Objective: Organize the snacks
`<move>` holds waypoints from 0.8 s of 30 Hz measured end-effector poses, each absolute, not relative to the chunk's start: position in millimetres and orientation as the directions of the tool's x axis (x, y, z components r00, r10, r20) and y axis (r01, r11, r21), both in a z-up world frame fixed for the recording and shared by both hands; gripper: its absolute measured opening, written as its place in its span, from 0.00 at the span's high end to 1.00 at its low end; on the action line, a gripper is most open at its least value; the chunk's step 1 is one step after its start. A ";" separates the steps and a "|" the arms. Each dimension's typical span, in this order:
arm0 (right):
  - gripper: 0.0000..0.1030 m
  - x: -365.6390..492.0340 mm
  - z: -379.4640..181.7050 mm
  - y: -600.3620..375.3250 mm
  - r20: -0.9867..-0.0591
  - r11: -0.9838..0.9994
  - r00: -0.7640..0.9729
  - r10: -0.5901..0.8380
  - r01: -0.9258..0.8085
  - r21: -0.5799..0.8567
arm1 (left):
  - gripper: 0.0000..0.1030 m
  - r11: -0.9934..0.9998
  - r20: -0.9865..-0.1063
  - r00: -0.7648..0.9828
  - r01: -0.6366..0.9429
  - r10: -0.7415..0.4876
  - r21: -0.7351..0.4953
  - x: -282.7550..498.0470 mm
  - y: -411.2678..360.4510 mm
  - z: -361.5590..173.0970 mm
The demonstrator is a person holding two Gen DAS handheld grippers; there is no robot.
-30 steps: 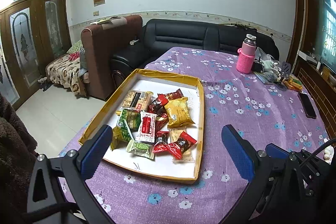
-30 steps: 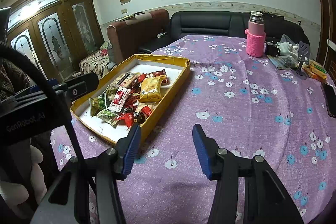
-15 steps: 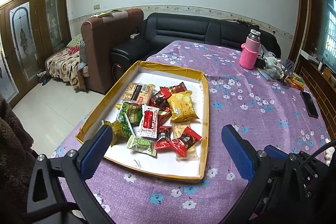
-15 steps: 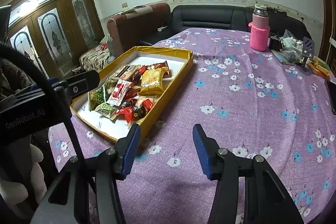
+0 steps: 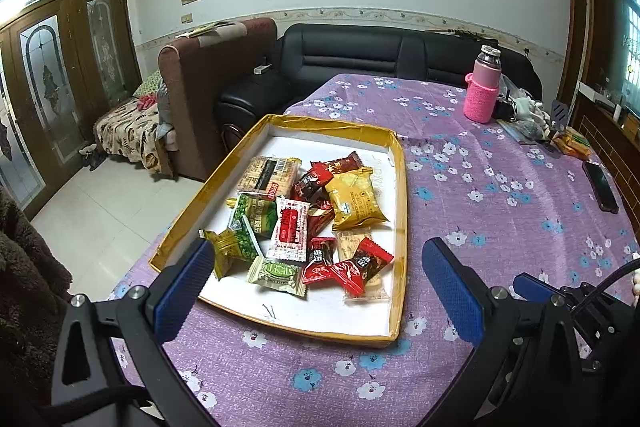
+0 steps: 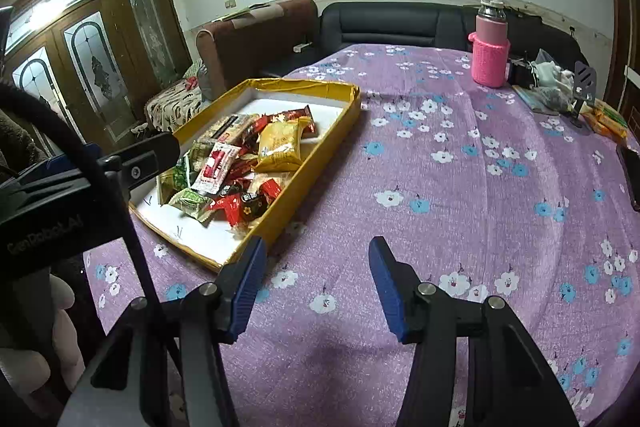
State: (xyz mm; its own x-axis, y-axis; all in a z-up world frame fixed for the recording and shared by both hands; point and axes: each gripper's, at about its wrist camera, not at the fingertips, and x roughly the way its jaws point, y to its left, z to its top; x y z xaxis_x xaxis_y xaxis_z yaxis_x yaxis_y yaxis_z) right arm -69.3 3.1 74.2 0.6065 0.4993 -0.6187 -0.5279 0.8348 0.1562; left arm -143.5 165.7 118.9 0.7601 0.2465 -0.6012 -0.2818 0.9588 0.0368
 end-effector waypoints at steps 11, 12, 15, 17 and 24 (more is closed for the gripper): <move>0.47 -65.4 70.7 3.3 -0.633 0.840 0.598 0.491 -0.518 0.162 | 0.00 0.949 -0.610 0.742 -0.310 0.278 0.057 -139.6 167.7 114.1; 0.47 -64.8 69.8 2.7 -0.634 0.840 0.597 0.492 -0.517 0.165 | 0.00 0.946 -0.610 0.739 -0.318 0.287 0.060 -139.5 168.5 113.8; 0.46 -63.3 67.9 0.8 -0.638 0.845 0.598 0.485 -0.509 0.166 | 0.00 0.942 -0.609 0.736 -0.331 0.295 0.058 -141.2 170.7 114.5; 0.46 -62.3 66.5 -1.2 -0.642 0.850 0.599 0.478 -0.500 0.167 | 0.00 0.941 -0.608 0.736 -0.335 0.297 0.053 -142.3 171.6 115.1; 0.45 -62.8 65.5 -9.4 -0.641 0.857 0.605 0.472 -0.484 0.174 | 0.00 0.944 -0.612 0.735 -0.324 0.292 0.062 -143.1 166.3 115.5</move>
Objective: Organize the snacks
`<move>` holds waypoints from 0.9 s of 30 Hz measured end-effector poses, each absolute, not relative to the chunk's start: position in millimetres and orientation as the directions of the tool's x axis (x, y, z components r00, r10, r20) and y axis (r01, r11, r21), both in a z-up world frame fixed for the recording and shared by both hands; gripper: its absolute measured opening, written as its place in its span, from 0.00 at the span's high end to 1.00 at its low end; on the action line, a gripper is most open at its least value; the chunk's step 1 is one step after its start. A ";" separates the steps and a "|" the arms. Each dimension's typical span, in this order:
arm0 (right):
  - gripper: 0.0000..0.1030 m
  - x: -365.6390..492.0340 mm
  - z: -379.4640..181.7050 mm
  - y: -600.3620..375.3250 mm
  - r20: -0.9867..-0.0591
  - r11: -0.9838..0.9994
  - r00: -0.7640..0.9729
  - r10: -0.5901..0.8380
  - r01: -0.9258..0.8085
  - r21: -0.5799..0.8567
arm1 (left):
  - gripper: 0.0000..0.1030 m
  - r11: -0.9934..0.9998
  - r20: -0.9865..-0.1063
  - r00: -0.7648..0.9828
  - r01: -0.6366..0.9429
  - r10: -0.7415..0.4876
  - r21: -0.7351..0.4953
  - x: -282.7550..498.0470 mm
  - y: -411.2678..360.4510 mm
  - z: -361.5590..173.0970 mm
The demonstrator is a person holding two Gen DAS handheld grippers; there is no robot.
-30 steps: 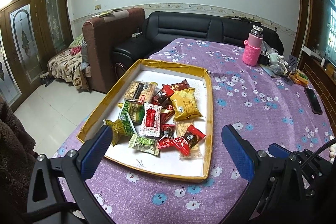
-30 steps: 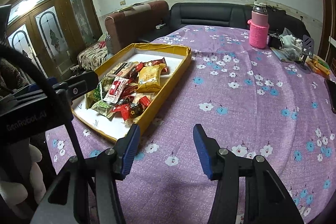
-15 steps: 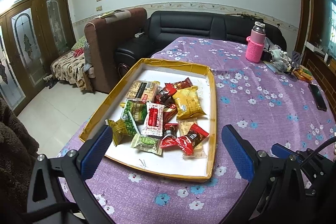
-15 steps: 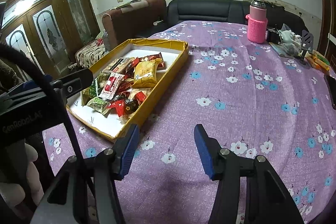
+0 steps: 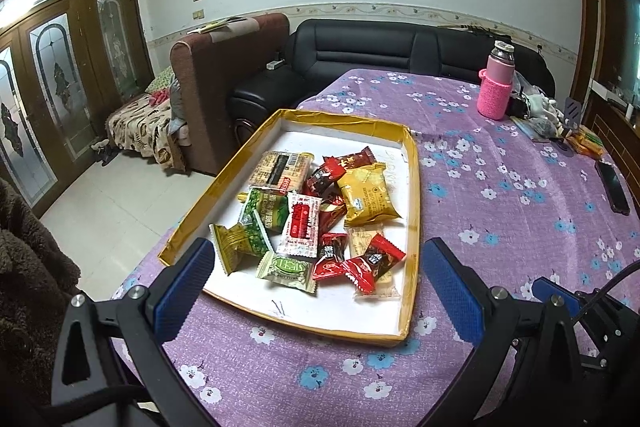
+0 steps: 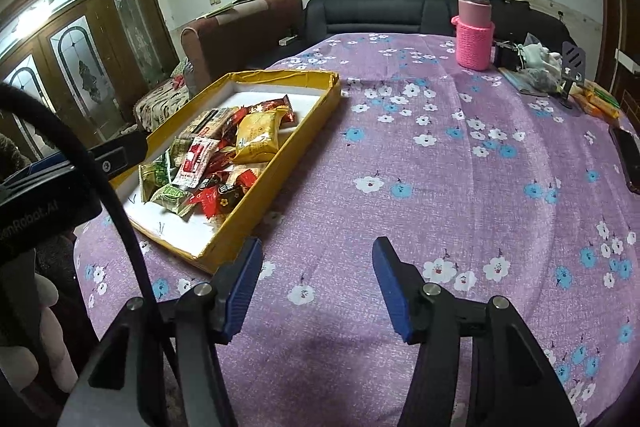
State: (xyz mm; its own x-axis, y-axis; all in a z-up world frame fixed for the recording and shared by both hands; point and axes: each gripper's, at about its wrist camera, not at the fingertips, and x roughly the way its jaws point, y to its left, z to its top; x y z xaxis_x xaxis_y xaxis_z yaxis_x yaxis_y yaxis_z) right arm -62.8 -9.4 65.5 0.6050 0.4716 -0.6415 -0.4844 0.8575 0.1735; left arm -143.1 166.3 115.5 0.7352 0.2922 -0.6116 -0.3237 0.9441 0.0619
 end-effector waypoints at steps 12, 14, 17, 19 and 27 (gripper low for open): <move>0.45 -58.8 59.9 -14.3 -0.649 0.860 0.598 0.471 -0.475 0.186 | 0.00 0.947 -0.629 0.723 -0.316 0.285 0.067 -136.9 161.4 109.0; 0.45 -59.0 59.3 -13.8 -0.650 0.861 0.598 0.469 -0.475 0.183 | 0.00 0.946 -0.632 0.721 -0.318 0.285 0.063 -136.2 162.6 107.8; 0.44 -58.9 58.6 -13.3 -0.652 0.860 0.597 0.468 -0.476 0.182 | 0.00 0.944 -0.636 0.716 -0.324 0.288 0.063 -134.7 164.5 105.1; 0.44 -58.6 57.7 -13.3 -0.652 0.859 0.596 0.469 -0.479 0.180 | 0.00 0.944 -0.647 0.706 -0.324 0.289 0.069 -131.3 165.1 101.8; 0.44 -54.8 54.3 -10.4 -0.659 0.857 0.585 0.472 -0.480 0.187 | 0.00 0.943 -0.659 0.697 -0.326 0.284 0.063 -129.3 168.3 97.8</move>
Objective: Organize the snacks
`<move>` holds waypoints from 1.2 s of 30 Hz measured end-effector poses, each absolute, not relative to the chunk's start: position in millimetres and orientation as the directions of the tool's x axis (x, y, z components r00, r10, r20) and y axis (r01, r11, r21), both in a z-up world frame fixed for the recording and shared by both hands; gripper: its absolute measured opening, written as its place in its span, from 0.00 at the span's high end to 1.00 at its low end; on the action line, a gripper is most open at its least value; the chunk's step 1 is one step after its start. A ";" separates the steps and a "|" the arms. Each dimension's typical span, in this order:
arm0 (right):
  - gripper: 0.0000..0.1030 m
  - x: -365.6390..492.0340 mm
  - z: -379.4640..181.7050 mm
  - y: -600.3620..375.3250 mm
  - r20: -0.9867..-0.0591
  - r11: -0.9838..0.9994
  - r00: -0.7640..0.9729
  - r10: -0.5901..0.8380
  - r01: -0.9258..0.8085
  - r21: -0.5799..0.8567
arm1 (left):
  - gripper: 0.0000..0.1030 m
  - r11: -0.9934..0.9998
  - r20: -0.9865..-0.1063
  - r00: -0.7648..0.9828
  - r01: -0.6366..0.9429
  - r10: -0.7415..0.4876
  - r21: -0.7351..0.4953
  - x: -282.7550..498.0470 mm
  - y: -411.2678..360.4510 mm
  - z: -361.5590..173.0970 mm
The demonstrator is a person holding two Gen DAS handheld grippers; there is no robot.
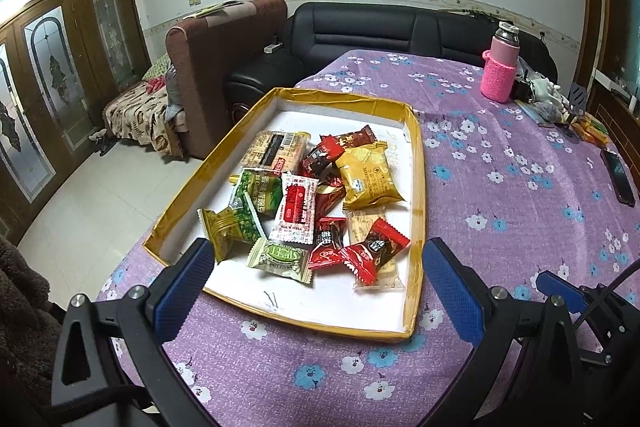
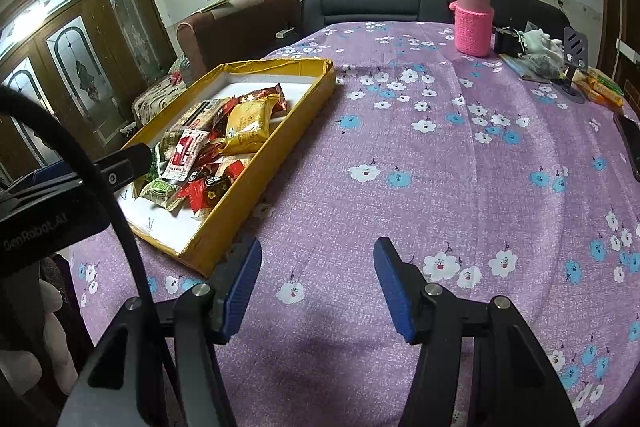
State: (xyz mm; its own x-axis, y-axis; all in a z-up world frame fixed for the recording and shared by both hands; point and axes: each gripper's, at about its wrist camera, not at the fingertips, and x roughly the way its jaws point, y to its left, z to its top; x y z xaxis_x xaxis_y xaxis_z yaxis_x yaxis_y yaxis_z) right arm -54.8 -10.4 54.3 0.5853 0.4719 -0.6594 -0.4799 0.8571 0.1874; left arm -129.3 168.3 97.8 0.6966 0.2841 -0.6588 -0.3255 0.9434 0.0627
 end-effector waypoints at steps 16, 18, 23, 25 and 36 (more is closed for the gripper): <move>0.43 -59.4 56.7 -9.9 -0.654 0.862 0.598 0.464 -0.474 0.178 | 0.00 0.923 -0.593 0.718 -0.362 0.365 0.130 -138.6 160.4 105.1; 0.42 -62.5 58.7 -10.9 -0.645 0.867 0.614 0.456 -0.471 0.165 | 0.00 0.902 -0.527 0.734 -0.386 0.428 0.195 -144.7 152.1 111.1; 0.41 -61.0 61.2 -11.9 -0.652 0.878 0.624 0.430 -0.457 0.142 | 0.00 0.874 -0.472 0.736 -0.388 0.485 0.292 -143.6 142.8 113.1; 0.41 -59.1 62.0 -14.0 -0.658 0.881 0.621 0.426 -0.449 0.147 | 0.00 0.873 -0.484 0.728 -0.381 0.486 0.303 -141.1 142.9 110.1; 0.41 -47.5 71.4 -14.7 -0.652 0.886 0.631 0.420 -0.442 0.143 | 0.00 0.863 -0.506 0.700 -0.383 0.503 0.329 -136.3 147.7 101.3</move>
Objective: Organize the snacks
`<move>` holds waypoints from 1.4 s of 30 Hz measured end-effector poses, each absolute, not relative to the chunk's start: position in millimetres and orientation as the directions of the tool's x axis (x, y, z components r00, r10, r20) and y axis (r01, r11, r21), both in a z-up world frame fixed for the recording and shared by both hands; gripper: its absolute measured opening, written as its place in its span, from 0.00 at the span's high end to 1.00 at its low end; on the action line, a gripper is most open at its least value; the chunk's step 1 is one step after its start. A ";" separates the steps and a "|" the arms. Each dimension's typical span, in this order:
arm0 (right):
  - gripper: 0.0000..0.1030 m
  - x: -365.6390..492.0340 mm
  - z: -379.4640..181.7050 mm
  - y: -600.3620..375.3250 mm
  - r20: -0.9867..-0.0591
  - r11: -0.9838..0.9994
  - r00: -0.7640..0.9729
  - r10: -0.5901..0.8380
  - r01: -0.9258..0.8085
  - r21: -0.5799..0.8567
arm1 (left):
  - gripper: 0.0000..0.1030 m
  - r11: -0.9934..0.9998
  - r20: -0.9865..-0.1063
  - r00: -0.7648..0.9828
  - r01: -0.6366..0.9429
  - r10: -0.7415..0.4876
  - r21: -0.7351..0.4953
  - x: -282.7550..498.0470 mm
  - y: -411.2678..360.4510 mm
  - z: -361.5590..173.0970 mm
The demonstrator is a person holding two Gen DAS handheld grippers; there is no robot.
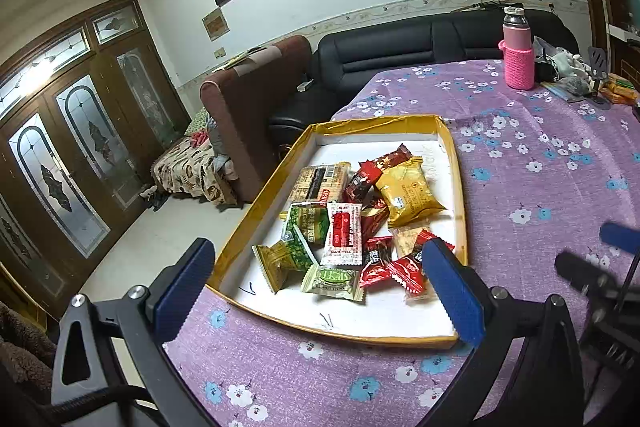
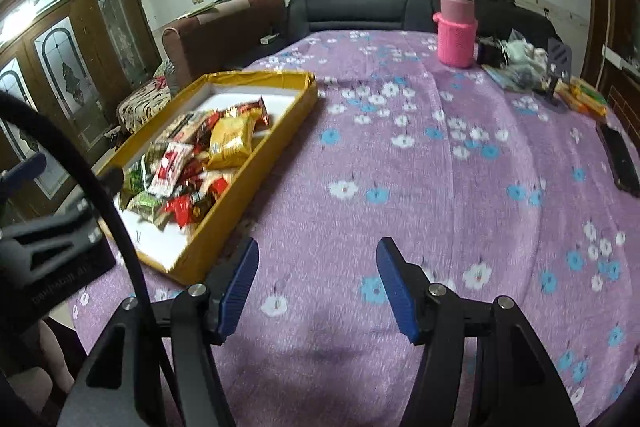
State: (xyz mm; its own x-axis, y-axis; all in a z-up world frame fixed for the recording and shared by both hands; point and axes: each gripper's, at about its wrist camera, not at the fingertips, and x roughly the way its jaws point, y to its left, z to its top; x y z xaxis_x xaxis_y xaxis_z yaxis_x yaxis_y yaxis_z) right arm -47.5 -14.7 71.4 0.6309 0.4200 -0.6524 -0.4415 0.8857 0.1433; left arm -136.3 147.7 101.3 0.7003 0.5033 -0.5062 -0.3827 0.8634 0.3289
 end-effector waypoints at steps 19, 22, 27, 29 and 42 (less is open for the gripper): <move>0.35 -40.1 58.9 -9.5 -0.536 0.852 0.683 0.496 -0.503 0.146 | 0.00 0.858 -0.558 0.652 -0.391 0.513 0.332 -111.6 149.1 86.8; 0.35 -35.8 54.5 -11.3 -0.542 0.853 0.677 0.498 -0.497 0.162 | 0.00 0.863 -0.570 0.648 -0.388 0.505 0.323 -107.4 149.4 85.1; 0.35 -33.4 51.4 -13.5 -0.549 0.851 0.668 0.502 -0.493 0.179 | 0.00 0.869 -0.583 0.645 -0.377 0.495 0.321 -101.1 146.9 81.4; 0.34 -33.4 51.5 -14.0 -0.547 0.853 0.671 0.500 -0.491 0.176 | 0.00 0.871 -0.586 0.644 -0.371 0.492 0.323 -98.7 145.4 80.0; 0.33 -35.2 47.3 -9.3 -0.555 0.869 0.696 0.455 -0.483 0.106 | 0.00 0.880 -0.583 0.660 -0.372 0.474 0.295 -104.7 147.6 85.5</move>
